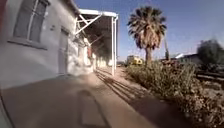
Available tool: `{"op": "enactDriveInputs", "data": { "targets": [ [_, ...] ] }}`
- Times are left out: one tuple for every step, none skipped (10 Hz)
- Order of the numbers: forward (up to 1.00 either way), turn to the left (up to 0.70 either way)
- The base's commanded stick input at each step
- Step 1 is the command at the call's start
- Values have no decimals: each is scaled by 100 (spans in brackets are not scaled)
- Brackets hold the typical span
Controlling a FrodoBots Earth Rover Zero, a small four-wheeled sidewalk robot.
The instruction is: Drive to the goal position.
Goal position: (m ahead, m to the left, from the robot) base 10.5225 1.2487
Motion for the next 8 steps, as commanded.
{"op": "enactDriveInputs", "data": {
  "targets": [
    [70,-3],
    [70,-3],
    [70,-14],
    [70,-14],
    [70,-14],
    [70,-14],
    [70,-10],
    [70,-6]
  ]
}}
